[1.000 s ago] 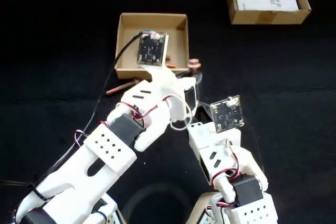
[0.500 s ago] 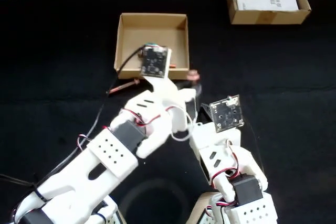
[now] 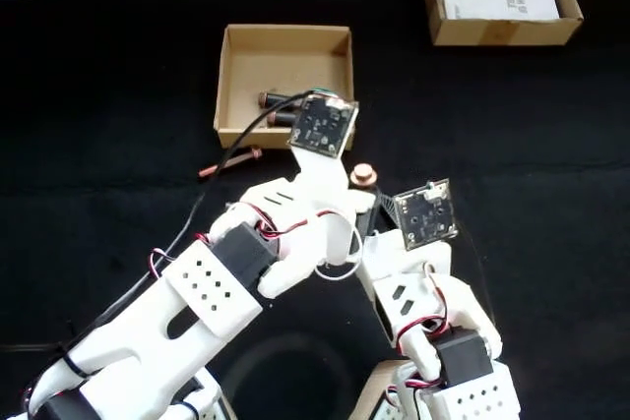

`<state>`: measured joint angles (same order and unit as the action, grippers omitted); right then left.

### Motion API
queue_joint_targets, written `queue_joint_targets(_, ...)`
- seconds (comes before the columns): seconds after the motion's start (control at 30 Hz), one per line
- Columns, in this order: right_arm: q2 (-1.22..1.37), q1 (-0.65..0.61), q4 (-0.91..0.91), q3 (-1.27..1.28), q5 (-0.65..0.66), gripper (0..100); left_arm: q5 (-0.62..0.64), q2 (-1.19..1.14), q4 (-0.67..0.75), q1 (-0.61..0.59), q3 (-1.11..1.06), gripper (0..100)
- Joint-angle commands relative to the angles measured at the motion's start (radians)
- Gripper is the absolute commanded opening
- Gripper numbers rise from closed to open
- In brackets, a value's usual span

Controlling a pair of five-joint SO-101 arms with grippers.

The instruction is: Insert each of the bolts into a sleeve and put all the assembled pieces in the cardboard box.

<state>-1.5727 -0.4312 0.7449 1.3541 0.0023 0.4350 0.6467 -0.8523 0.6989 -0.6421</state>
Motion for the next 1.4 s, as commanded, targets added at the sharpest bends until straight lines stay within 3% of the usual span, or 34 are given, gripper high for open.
queue_joint_targets(0.0, -0.007, 0.024, -0.025, -0.016, -0.006, 0.7, -0.011, 0.071, -0.109, 0.027, 0.07, 23)
queue_joint_targets(0.1, 0.025, 0.024, -0.022, -0.018, -0.009, 0.7, -0.015, 0.137, -0.242, 0.03, 0.145, 31)
queue_joint_targets(0.2, 0.113, 0.025, -0.022, -0.045, -0.011, 0.7, -0.061, 0.188, -0.387, 0.03, 0.236, 31)
queue_joint_targets(0.37, 0.292, 0.073, -0.021, -0.249, -0.11, 0.7, -0.265, 0.3, -0.52, 0.013, 0.294, 19)
queue_joint_targets(0.5, 0.479, 0.077, -0.021, -0.447, -0.11, 0.7, -0.321, 0.414, -0.516, -0.094, 0.291, 2)
queue_joint_targets(0.63, 0.682, 0.073, -0.019, -0.67, -0.103, 0.7, -0.318, 0.503, -0.477, -0.251, 0.263, 2)
queue_joint_targets(0.93, 1.219, 0.042, -0.019, -1.125, 0.249, 0.7, -0.318, 0.817, -0.282, -0.638, -0.116, 1)
queue_joint_targets(1.17, 1.603, 0.005, -0.022, -1.448, 0.586, 0.7, -0.316, 1.187, -0.098, -0.849, -0.599, 1)
queue_joint_targets(1.37, 1.913, -0.016, -0.025, -1.715, 0.798, 0.7, -0.313, 1.164, 0.083, -1.01, -0.745, 1)
